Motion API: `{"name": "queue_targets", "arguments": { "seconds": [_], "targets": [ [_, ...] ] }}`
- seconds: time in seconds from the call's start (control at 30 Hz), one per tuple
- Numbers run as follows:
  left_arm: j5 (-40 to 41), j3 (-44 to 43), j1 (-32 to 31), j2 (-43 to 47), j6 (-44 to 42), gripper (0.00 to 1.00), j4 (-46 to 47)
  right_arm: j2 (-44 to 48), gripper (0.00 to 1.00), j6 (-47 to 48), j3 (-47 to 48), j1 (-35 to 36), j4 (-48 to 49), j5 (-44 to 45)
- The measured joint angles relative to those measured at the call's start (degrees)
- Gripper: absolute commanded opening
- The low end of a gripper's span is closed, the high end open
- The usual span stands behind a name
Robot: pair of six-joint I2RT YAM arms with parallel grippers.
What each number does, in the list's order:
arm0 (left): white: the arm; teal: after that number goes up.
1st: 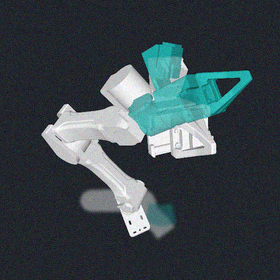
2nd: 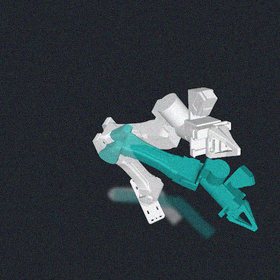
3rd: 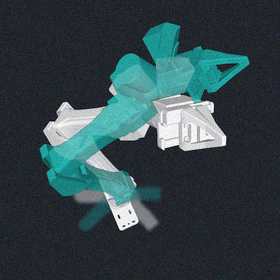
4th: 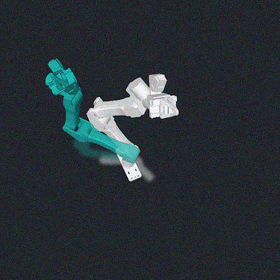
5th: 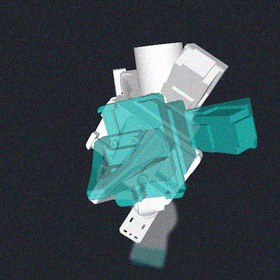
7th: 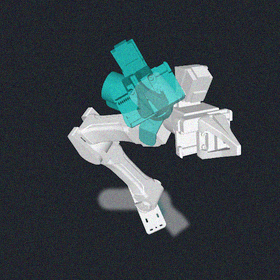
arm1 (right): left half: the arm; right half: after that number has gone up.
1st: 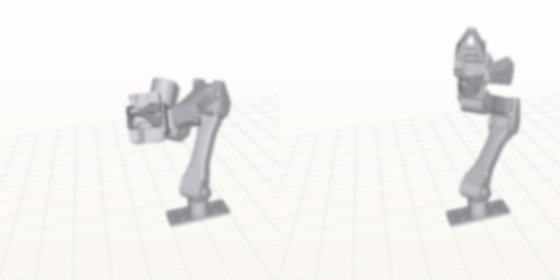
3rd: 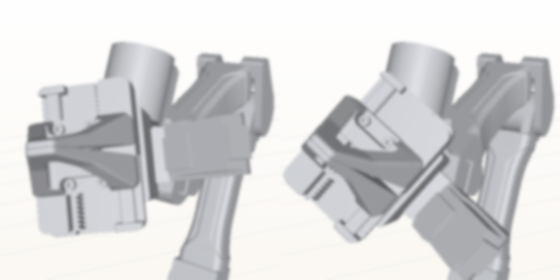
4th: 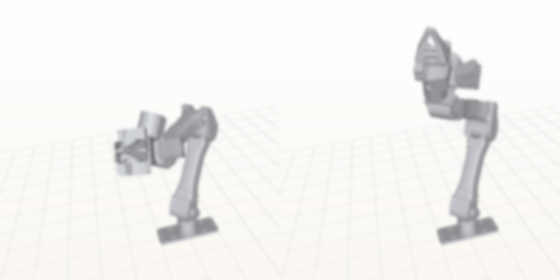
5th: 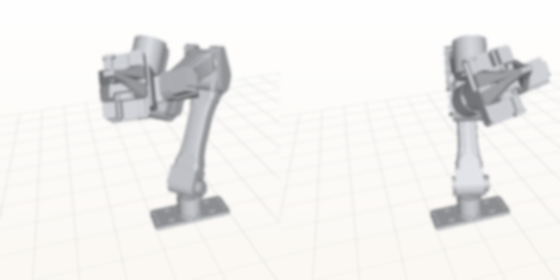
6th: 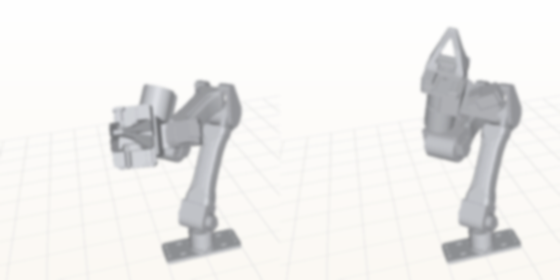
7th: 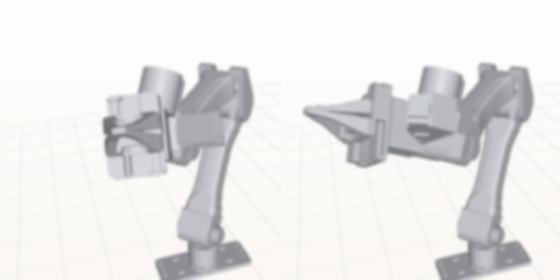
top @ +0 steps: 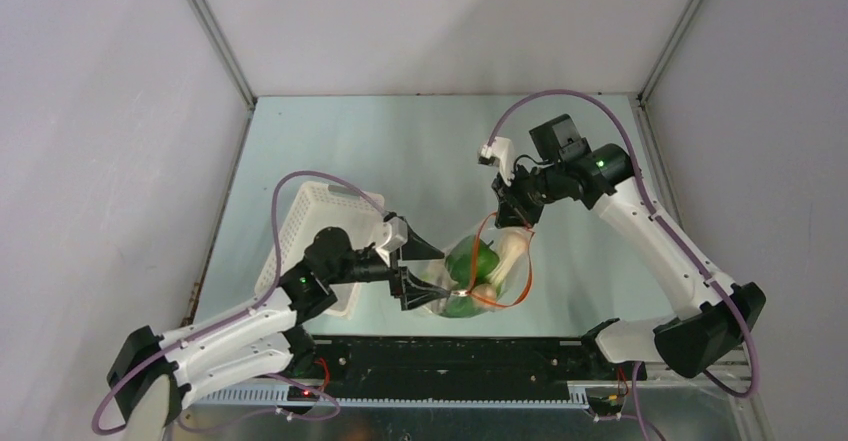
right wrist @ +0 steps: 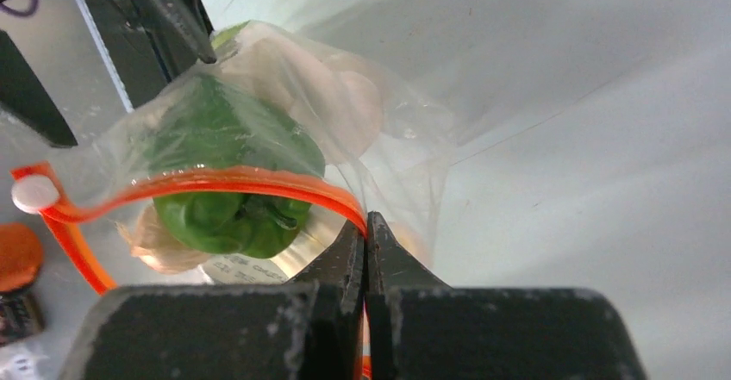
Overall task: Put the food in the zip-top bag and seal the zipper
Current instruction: Adjust the zipper food storage bag at the center of the board.
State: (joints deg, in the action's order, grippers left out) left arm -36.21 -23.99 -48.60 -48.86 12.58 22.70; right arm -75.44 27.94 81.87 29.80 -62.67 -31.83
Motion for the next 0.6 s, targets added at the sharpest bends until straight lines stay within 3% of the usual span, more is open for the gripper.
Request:
{"name": "queue_targets", "arguments": {
  "seconds": [0.33,0.6],
  "targets": [
    [2.4,1.2,0.0,7.2,-0.8,0.93,-2.2,-2.5,0.00,-15.9,5.2,-0.3,-4.2,4.0],
    [3.3,2.7,0.0,4.9,-4.2,0.94,-1.8,-5.1,0.00,-20.7,7.9,-0.6,-5.9,5.7]
  ]
}}
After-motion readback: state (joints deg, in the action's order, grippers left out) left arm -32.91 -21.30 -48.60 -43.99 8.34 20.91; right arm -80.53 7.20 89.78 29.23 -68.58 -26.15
